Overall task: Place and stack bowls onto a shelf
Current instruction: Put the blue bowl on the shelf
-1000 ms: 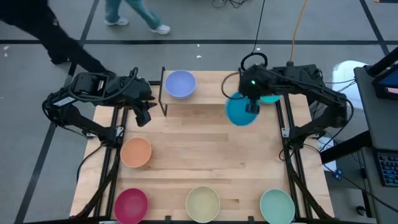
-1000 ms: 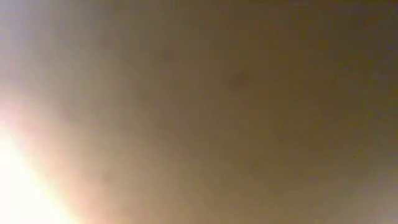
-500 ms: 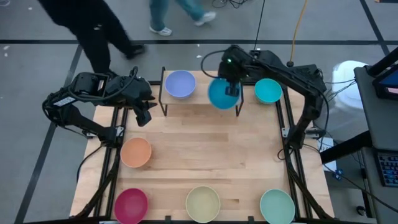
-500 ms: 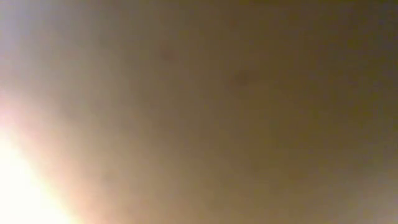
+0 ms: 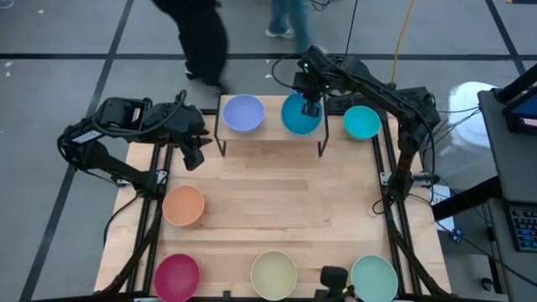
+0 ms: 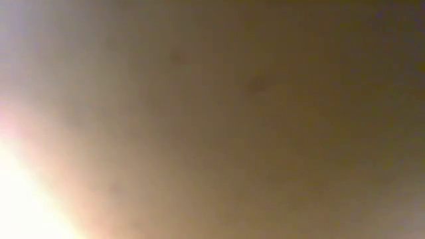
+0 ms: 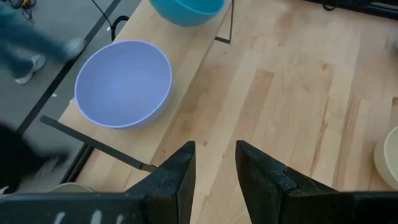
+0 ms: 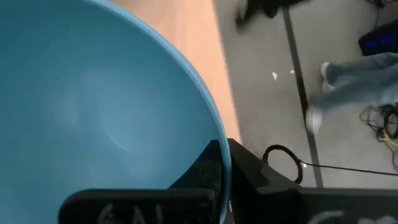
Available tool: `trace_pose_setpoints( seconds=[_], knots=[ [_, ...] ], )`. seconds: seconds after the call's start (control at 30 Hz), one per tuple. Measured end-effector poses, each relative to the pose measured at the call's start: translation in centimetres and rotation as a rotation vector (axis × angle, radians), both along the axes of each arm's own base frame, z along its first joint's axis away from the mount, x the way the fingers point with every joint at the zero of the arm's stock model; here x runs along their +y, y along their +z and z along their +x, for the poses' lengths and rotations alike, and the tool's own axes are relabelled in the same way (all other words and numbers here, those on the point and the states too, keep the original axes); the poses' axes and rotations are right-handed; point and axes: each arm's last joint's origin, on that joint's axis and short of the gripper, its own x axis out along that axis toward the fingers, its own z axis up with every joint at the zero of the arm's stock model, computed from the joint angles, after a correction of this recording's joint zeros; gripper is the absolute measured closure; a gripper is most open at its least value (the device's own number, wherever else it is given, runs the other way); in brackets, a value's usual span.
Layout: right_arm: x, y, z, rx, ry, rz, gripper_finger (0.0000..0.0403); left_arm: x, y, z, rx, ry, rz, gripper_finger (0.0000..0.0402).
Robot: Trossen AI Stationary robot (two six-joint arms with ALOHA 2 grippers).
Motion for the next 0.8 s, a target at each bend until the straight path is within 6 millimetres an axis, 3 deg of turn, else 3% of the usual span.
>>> trace_pose_setpoints(
  seconds=[0.3, 0.8],
  knots=[
    [-1.5, 0.1, -1.1, -0.045, 0.004, 0.038, 0.0403, 0.0, -0.1, -0.1, 0.01, -0.001, 0.0, 0.0282],
    [-2.0, -3.0, -0.6, 0.003, 0.019, 0.062, 0.0403, 0.0, -0.1, -0.1, 0.017, 0.0, -0.001, 0.0282]
  ],
)
